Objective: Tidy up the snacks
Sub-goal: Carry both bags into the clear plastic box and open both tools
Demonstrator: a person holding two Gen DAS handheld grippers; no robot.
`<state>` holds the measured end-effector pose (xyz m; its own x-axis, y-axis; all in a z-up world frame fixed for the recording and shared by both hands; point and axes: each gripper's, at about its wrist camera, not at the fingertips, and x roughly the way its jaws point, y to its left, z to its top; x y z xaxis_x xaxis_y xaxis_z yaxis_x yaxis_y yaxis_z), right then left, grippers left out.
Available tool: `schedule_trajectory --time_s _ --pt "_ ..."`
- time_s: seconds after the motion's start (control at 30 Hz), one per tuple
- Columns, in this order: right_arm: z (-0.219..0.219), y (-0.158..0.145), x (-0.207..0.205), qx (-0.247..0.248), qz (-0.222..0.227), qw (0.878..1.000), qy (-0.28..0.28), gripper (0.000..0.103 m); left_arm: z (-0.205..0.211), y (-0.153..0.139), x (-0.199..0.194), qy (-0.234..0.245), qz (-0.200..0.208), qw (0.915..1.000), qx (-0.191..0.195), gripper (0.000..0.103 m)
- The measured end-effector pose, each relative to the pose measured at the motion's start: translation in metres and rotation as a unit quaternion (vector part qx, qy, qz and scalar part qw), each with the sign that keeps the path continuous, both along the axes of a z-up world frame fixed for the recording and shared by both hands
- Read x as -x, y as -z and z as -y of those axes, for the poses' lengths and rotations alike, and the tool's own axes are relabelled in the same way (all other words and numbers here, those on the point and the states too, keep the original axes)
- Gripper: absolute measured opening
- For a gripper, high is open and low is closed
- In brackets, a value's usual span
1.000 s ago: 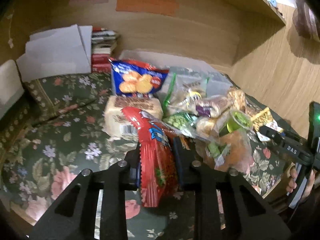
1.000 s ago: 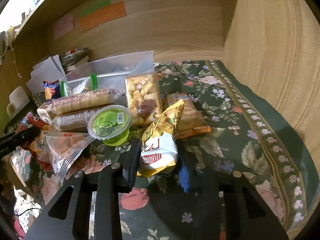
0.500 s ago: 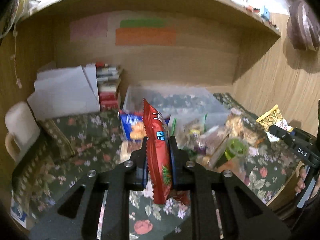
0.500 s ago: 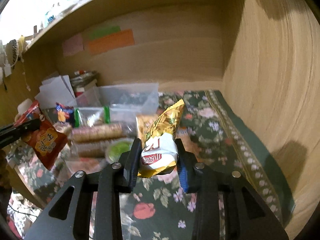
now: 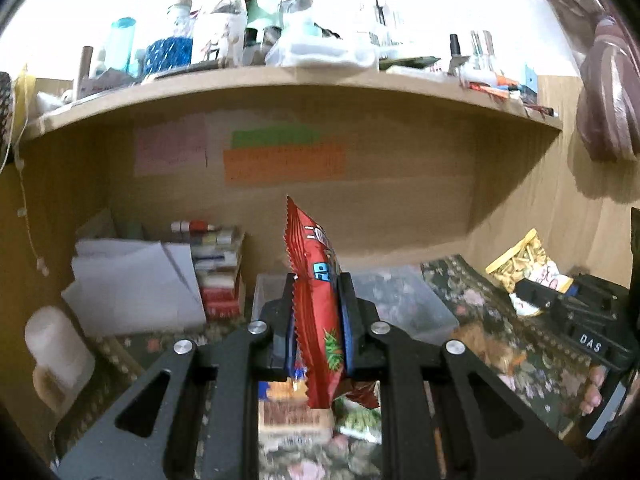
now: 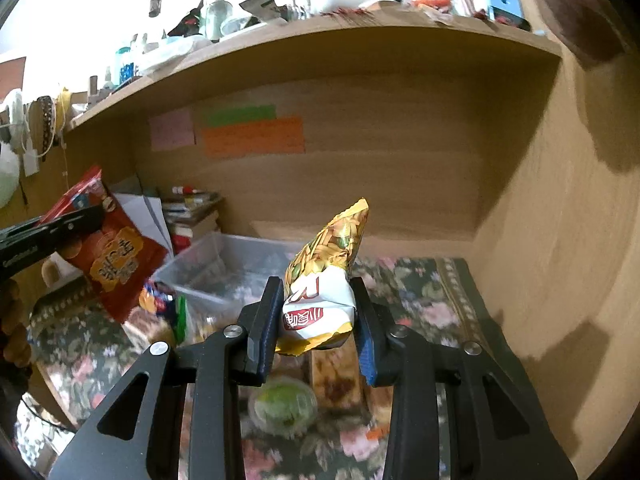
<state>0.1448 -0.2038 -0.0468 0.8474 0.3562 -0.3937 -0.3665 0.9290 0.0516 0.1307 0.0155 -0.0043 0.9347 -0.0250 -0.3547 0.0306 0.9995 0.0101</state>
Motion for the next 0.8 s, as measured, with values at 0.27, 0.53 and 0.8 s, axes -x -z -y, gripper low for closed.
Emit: schedule_trajectory --time_s 0.27,0.53,0.8 --pt "-0.026 -0.008 -0.037 0.020 0.004 1.000 -0.013 0.030 0.003 -0.006 -0.045 -0.007 0.005 0.9999 -0.010 0.017" --pt "-0.054 0.015 -0.085 0.050 -0.040 0.998 -0.023 0.030 -0.002 0.012 -0.108 0.002 -0.048 0.9988 0.006 0.017" --pt "-0.072 0.043 -0.115 0.087 -0.095 0.991 -0.037 0.030 -0.002 0.029 -0.136 0.012 -0.080 0.9967 0.003 0.017"
